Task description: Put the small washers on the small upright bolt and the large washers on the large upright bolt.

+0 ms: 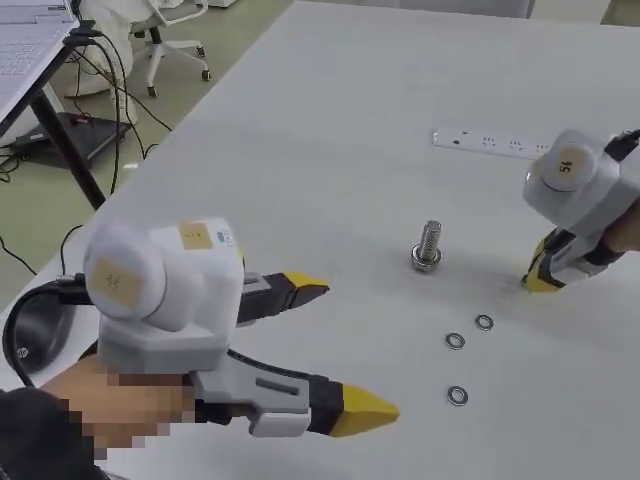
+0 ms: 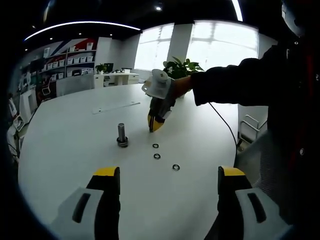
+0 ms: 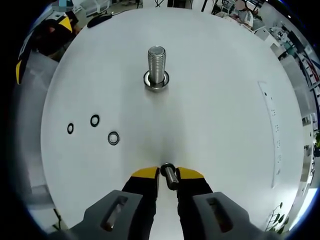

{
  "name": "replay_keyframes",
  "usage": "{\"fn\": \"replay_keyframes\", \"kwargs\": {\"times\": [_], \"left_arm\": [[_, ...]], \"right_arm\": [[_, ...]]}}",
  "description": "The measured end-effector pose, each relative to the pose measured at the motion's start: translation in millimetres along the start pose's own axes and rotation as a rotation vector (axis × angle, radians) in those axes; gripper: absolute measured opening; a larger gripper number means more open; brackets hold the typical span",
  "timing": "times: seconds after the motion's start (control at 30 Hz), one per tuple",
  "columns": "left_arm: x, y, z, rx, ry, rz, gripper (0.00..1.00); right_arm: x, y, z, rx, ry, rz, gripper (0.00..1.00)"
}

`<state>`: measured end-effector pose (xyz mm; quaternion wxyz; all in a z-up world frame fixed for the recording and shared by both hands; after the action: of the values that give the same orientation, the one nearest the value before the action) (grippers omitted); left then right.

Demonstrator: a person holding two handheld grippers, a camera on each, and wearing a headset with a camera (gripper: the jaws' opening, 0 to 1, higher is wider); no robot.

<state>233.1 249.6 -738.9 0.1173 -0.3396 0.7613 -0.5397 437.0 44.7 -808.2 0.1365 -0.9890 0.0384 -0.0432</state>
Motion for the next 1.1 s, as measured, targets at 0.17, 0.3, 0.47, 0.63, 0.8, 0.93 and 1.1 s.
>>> {"fn": "replay_keyframes", "kwargs": {"times": [0.17,0.3,0.47,0.63,0.8,0.93,1.1], "left_arm": [[-0.2,0.0,0.2,0.0,0.0,0.002,0.8],[-0.8,-0.3,0.4,0.001,0.0,0.002,0.8],[-0.4,-1.2,1.1,0.004,0.002,0.005,0.8],[-0.3,-2.1,1.6,0.007,0.002,0.006,0.8],[1.2,-3.5,1.8,0.01,0.005,0.011,0.8],[2.3,-5.1,1.7,0.013,0.008,0.015,0.8],[3.5,-7.2,1.7,0.016,0.009,0.024,0.8]], "right_arm": [[-0.4,0.1,-2.7,0.007,0.001,0.006,0.17],[0.9,0.5,-5.9,0.012,0.007,0.015,0.19],[2.5,3.1,-10.0,0.024,0.012,0.032,0.21],[0.9,5.8,-14.7,0.039,0.009,0.055,0.26],[-0.1,8.2,-20.0,0.047,0.026,0.057,0.26],[-3.1,10.7,-24.3,0.053,0.033,0.063,0.26],[-10.2,16.8,-28.7,0.051,0.034,0.072,0.26]]}}
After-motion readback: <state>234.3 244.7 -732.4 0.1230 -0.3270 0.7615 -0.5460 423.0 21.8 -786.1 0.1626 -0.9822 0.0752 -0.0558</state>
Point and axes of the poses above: the centre of the closed fingertips' face, and the gripper's own axes: z roughly forward along the fingers, x roughly to its right, y roughly out of its underside, the point moved 6 cm from there along -z, roughly backward along the fingers, and after that the axes turned 3 degrees about x, right-handed, at the moved point
